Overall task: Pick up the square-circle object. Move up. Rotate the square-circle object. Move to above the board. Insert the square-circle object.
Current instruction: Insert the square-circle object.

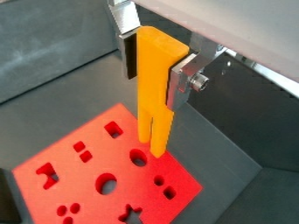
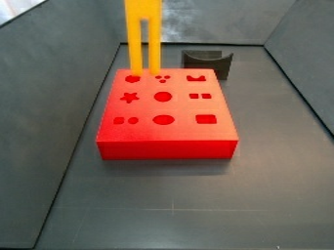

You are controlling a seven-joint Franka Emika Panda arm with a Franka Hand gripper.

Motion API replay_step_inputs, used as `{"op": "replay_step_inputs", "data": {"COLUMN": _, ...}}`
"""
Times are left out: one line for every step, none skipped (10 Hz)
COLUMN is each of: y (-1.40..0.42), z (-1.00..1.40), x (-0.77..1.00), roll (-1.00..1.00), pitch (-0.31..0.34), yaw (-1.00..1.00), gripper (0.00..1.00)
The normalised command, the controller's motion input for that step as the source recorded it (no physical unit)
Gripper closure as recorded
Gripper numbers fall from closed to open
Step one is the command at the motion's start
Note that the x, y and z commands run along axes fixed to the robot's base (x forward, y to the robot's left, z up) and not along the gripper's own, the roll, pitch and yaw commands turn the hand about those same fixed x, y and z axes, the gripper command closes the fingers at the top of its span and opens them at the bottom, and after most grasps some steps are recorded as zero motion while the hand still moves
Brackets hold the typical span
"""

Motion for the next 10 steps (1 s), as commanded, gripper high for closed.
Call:
{"op": "replay_step_inputs", "data": {"y": 0.0, "z": -0.71, "x": -0.42, "roll": 0.0, "pitch": -0.157, "yaw": 0.2, "gripper": 1.0}}
{"op": "replay_step_inputs", "data": {"y": 0.0, "z": -0.67, "x": -0.41, "roll": 0.0, "pitch": -0.151, "yaw": 0.31, "gripper": 1.0}}
{"op": "replay_step_inputs", "data": {"y": 0.0, "z": -0.59, "x": -0.25, "roll": 0.0, "pitch": -0.119, "yaw": 0.24, "gripper": 1.0}}
{"op": "replay_step_inputs", "data": {"y": 0.0, "z": -0.55, "x": -0.19, "roll": 0.0, "pitch": -0.104, "yaw": 0.19, "gripper": 1.0}}
{"op": "replay_step_inputs", "data": {"y": 0.0, "z": -0.52, "x": -0.2, "roll": 0.0, "pitch": -0.103, "yaw": 0.18, "gripper": 1.0}}
{"op": "replay_step_inputs", "data": {"y": 0.0, "z": -0.37, "x": -0.11, "roll": 0.0, "pitch": -0.066, "yaw": 0.11, "gripper": 1.0}}
{"op": "replay_step_inputs", "data": {"y": 0.0, "z": -0.29, "x": 0.0, "roll": 0.0, "pitch": -0.04, "yaw": 0.0, "gripper": 1.0}}
{"op": "replay_step_inputs", "data": {"y": 0.0, "z": -0.26, "x": 0.0, "roll": 0.0, "pitch": -0.023, "yaw": 0.0, "gripper": 1.0}}
{"op": "replay_step_inputs", "data": {"y": 0.0, "z": -0.27, "x": 0.0, "roll": 0.0, "pitch": -0.024, "yaw": 0.0, "gripper": 1.0}}
{"op": "replay_step_inputs", "data": {"y": 0.0, "z": -0.27, "x": -0.04, "roll": 0.0, "pitch": -0.02, "yaw": 0.0, "gripper": 1.0}}
